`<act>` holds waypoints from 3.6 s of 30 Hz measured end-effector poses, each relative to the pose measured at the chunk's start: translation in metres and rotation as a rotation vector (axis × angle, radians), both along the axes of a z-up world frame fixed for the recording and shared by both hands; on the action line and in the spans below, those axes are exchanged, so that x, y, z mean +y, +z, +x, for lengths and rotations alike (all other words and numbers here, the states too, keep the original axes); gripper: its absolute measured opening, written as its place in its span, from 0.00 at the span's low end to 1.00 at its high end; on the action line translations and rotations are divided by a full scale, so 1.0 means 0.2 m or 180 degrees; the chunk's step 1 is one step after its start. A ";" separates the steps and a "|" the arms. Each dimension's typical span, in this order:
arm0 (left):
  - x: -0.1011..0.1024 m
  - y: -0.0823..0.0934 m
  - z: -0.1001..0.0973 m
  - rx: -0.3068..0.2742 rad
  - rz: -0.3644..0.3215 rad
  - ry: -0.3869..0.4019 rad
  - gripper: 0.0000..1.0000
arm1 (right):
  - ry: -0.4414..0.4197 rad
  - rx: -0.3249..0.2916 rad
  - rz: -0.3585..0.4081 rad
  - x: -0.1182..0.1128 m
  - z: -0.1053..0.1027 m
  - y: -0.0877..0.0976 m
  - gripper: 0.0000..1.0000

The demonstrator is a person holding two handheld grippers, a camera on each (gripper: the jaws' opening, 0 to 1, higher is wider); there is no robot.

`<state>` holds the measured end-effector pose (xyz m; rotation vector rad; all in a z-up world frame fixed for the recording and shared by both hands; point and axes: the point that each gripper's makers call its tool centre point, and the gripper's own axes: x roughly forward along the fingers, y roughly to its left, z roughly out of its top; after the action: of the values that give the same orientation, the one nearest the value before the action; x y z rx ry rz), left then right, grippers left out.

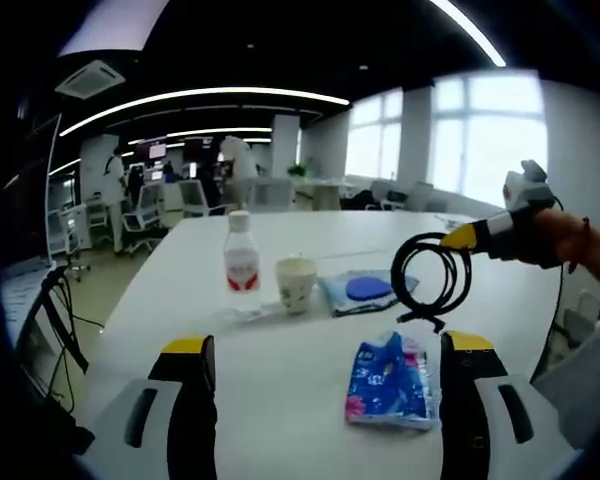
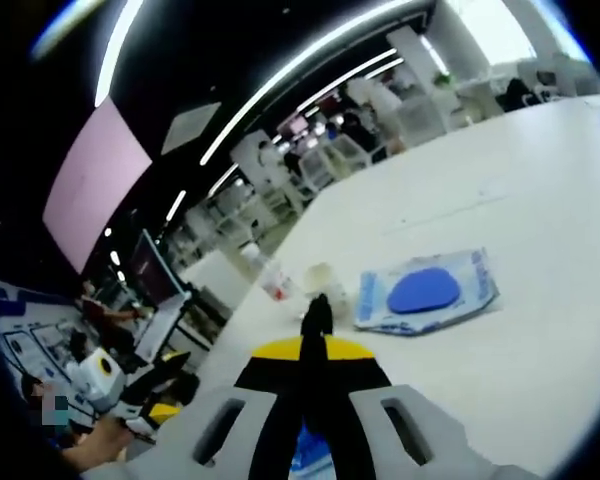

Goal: Arrange the tabletop items into an orderly group along one side of the table until the central work area is clear of visible clutter.

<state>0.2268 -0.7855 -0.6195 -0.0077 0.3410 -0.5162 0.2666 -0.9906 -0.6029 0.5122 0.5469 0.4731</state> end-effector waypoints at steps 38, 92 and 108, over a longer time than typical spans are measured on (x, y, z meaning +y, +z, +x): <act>0.00 0.00 0.00 0.0028 0.0054 0.0033 0.90 | -0.0672 0.0441 -0.0552 -0.51 0.04 -0.33 0.01; 0.07 -0.04 -0.01 0.0114 0.0182 0.0157 0.86 | -0.1177 0.1075 -0.0795 -0.83 0.04 -0.73 0.10; 0.07 -0.04 -0.02 0.0189 0.0065 0.0226 0.88 | -0.0518 0.0302 -0.1082 -0.62 0.10 -0.53 0.55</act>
<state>0.2225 -0.7706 -0.6271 -0.0152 0.4026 -0.4426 0.2869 -1.1146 -0.7098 0.2510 0.6562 0.1946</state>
